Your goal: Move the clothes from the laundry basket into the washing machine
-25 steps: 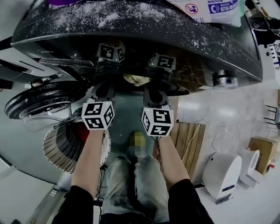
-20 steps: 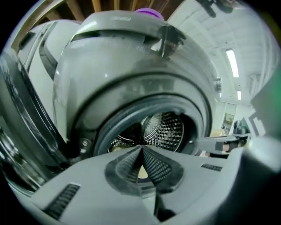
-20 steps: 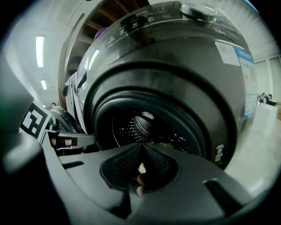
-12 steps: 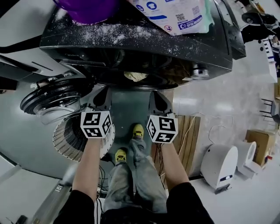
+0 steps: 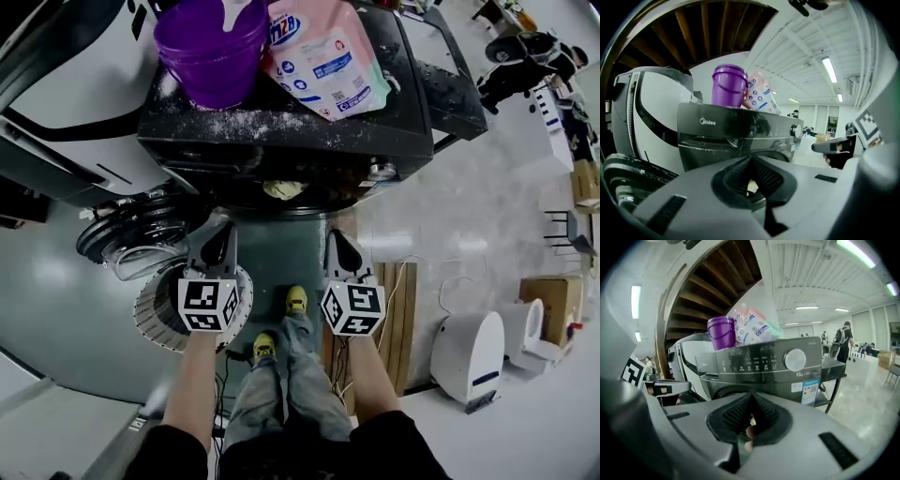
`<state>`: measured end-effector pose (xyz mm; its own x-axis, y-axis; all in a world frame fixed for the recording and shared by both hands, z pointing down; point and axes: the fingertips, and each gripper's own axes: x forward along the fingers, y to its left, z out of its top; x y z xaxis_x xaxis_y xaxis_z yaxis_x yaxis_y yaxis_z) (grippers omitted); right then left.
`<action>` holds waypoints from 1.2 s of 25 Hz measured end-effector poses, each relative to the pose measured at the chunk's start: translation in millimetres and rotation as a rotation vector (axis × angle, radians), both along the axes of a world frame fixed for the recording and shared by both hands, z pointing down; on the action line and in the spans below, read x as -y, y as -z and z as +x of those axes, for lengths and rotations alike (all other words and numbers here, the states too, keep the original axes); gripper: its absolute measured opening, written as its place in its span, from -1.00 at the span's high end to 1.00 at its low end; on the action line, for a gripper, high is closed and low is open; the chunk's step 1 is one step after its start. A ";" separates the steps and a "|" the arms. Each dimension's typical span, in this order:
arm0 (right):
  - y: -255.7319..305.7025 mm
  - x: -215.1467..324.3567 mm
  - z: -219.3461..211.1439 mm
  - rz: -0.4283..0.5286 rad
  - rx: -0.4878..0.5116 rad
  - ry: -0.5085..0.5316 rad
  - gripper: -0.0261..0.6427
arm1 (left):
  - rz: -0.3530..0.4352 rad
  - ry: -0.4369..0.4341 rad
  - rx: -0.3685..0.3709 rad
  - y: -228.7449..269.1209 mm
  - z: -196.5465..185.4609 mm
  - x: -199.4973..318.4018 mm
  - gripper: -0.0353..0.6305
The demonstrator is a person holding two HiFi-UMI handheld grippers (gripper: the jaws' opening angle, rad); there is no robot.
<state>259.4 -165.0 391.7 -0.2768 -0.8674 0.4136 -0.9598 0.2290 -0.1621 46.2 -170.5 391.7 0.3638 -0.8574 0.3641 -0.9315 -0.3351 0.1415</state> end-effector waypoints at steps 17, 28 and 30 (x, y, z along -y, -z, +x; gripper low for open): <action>146.9 -92.1 8.2 0.047 -0.025 -0.019 0.91 | 0.114 -0.046 0.005 153.8 -39.8 -79.7 0.86; 209.8 -126.2 37.9 0.059 -0.033 -0.026 0.91 | 0.168 -0.058 0.040 223.0 -38.9 -111.6 0.86; 216.5 -133.5 48.7 0.055 -0.028 -0.034 0.91 | 0.169 -0.048 0.044 228.8 -34.8 -118.9 0.87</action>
<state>308.2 -31.5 175.2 -0.2356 -0.8978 0.3721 -0.9712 0.2038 -0.1233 11.4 -51.6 163.0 0.3928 -0.8897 0.2326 -0.9179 -0.3950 0.0392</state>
